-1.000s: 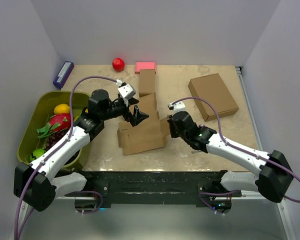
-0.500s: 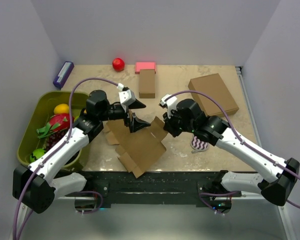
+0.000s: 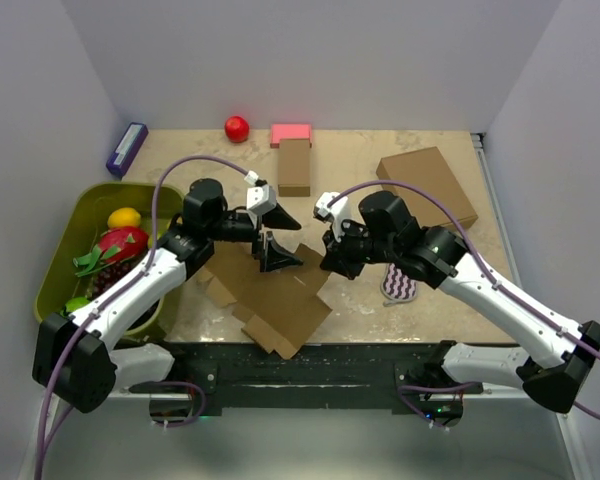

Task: Fold the paper box

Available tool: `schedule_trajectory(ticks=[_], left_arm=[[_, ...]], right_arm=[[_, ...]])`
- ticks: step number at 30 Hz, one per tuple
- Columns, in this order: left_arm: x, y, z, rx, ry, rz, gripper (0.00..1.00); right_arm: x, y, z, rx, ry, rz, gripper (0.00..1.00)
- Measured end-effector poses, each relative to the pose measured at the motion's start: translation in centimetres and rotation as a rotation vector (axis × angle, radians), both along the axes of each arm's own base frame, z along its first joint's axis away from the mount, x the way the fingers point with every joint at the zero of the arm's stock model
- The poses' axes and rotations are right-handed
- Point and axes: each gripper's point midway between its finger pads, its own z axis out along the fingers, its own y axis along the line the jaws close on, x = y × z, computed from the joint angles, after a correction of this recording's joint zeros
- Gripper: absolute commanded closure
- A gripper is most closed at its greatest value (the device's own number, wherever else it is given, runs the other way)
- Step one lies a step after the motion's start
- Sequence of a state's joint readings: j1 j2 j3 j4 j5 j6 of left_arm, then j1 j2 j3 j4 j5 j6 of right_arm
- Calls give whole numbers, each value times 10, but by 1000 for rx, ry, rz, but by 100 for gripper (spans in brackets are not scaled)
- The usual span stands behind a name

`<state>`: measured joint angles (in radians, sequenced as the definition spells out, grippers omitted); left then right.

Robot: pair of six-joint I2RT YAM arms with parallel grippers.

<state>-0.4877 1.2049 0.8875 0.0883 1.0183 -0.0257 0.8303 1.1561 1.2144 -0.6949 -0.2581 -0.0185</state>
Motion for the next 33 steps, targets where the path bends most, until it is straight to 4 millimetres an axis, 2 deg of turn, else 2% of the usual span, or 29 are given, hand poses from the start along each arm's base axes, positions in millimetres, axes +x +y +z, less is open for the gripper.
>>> schedule_trajectory(ticks=[4, 10, 11, 13, 16, 17, 19, 20, 22, 23, 24, 27, 28, 29, 30, 32, 33], left_arm=[[-6, -3, -3, 0, 24, -37, 1], [-20, -10, -8, -1, 60, -117, 19], [-21, -10, -8, -1, 62, -122, 26], [-25, -11, -10, -1, 75, -141, 32], [-27, -13, -14, 4, 97, -162, 47], [-28, -14, -15, 5, 103, -167, 57], [-30, -15, -17, 9, 113, -174, 67], [-30, -15, -17, 9, 113, -177, 77], [-32, -16, -18, 10, 116, -184, 89], [-34, -17, -18, 10, 115, -189, 99], [-36, -17, -17, 7, 113, -201, 100], [-37, -17, -16, 5, 106, -210, 100], [-37, -17, -16, 5, 105, -208, 100], [-36, -17, -16, 5, 103, -205, 100], [-34, -18, -16, 6, 100, -197, 100], [-29, -19, -17, 12, 95, -167, 100], [-25, -19, -18, 16, 94, -141, 100]], right_arm=[[-7, 4, 5, 19, 5, 56, 100], [-13, 7, 6, 22, 6, 107, 100], [-12, 8, 5, 20, 7, 110, 100], [-12, 8, 2, 11, 11, 115, 100], [-11, 9, 0, 4, 10, 120, 100], [-11, 9, 0, 2, 9, 121, 100], [-10, 9, 0, 2, 6, 124, 100], [-10, 9, 1, 2, 4, 124, 100], [-10, 9, 1, 3, 2, 126, 100], [-10, 9, 1, 3, 2, 126, 100], [-10, 9, 1, 1, 2, 125, 100], [-8, 7, 1, -1, -1, 115, 86], [-7, 7, 1, -2, -4, 108, 77], [-5, 6, 2, 0, -7, 96, 42], [-3, 6, 3, 8, -16, 79, 27], [6, 2, 9, 36, -59, 7, 4], [11, -2, 13, 57, -86, -47, 1]])
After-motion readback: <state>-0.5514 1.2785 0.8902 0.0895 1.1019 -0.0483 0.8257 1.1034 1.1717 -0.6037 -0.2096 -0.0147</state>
